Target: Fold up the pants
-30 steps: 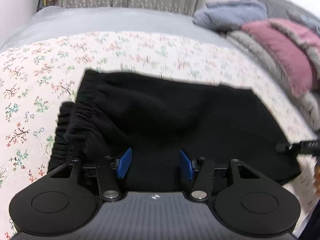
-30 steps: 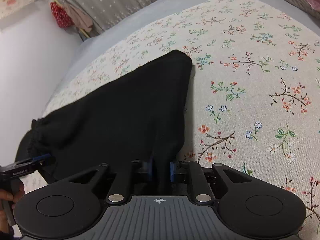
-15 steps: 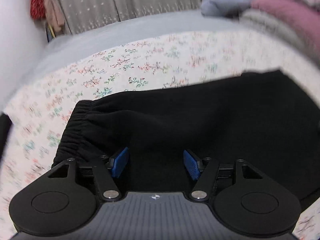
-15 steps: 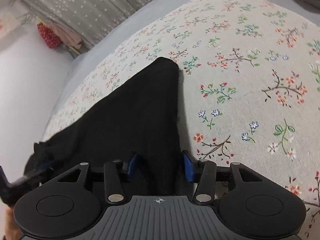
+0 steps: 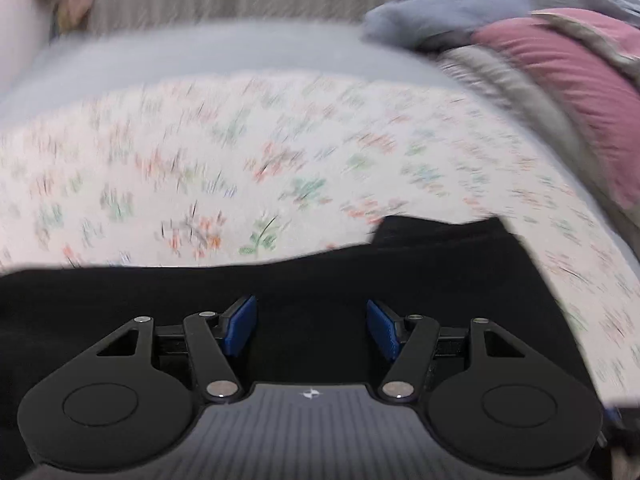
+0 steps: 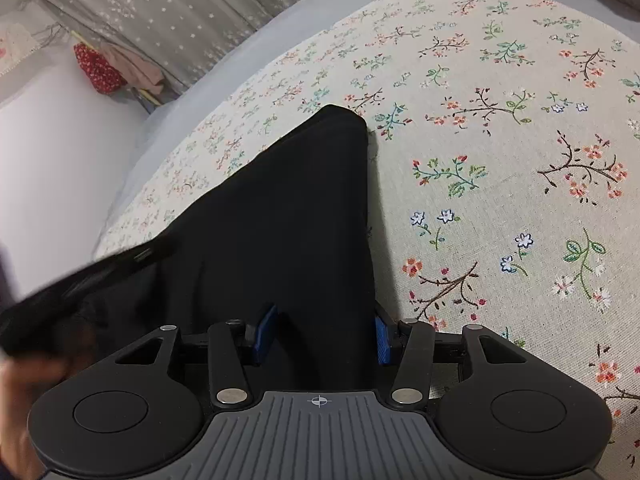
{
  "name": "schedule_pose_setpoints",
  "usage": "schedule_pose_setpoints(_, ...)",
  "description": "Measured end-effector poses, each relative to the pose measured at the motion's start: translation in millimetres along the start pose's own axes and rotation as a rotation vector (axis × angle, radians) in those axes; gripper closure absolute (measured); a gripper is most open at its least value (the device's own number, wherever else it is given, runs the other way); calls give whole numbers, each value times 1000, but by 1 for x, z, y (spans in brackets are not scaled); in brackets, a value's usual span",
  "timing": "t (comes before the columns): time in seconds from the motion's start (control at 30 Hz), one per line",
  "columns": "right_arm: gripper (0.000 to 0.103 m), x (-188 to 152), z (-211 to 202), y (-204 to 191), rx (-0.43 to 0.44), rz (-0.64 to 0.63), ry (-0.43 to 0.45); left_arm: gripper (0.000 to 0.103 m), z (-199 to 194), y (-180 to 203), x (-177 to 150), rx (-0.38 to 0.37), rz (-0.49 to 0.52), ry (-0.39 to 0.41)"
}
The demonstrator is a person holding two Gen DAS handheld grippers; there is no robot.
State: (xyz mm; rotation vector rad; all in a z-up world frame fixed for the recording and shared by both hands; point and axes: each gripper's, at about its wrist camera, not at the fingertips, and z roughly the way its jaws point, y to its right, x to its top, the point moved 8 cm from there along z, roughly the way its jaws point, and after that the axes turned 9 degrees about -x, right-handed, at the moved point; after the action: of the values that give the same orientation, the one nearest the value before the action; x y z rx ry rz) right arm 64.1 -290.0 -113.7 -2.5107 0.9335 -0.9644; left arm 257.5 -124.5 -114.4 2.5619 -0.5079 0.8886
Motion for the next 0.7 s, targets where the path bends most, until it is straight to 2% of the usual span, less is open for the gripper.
schedule_pose_setpoints(0.13,55,1,1,2,6,12,-5,26,5,-5,1,-2,-55,45)
schedule_pose_setpoints(0.23,55,1,2,2,5,6,-8,26,2,-2,-2,6,-55,52)
schedule_pose_setpoints(0.3,56,2,2,2,5,0,-11,27,-12,0,-13,14,-58,69)
schedule_pose_setpoints(0.4,57,3,2,3,7,8,-18,27,-30,9,-33,45,-3,96)
schedule_pose_setpoints(0.5,57,2,2,3,2,5,-17,27,-46,20,-53,69,44,89)
schedule_pose_setpoints(0.6,57,1,2,3,-3,4,-13,27,-58,22,-74,23,-48,46)
schedule_pose_setpoints(0.7,57,-1,1,2,-7,-5,-9,27,-72,35,-98,76,53,48)
